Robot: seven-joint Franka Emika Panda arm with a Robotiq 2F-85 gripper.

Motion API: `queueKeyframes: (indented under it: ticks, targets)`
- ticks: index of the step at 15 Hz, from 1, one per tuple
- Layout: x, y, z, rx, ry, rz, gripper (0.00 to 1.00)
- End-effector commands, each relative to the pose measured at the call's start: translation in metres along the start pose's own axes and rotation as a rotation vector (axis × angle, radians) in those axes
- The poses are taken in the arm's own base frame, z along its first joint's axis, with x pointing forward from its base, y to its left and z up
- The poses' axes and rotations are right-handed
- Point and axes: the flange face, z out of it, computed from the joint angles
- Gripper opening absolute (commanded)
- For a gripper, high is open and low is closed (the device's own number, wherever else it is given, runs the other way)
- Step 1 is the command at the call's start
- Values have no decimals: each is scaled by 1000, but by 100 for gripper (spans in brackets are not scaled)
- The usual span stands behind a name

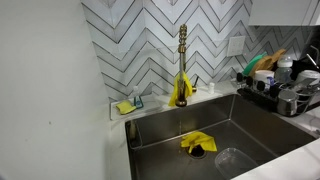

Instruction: Place the silver spoon under the running faucet then put it back on the right side of the counter.

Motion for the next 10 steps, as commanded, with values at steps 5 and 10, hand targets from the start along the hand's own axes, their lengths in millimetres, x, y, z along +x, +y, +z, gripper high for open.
queueKeyframes:
  ticks: [5, 10]
  targets:
    - [-4, -4, 8, 8, 3, -1, 57]
    - [-2, -3, 7, 11, 4, 4, 95]
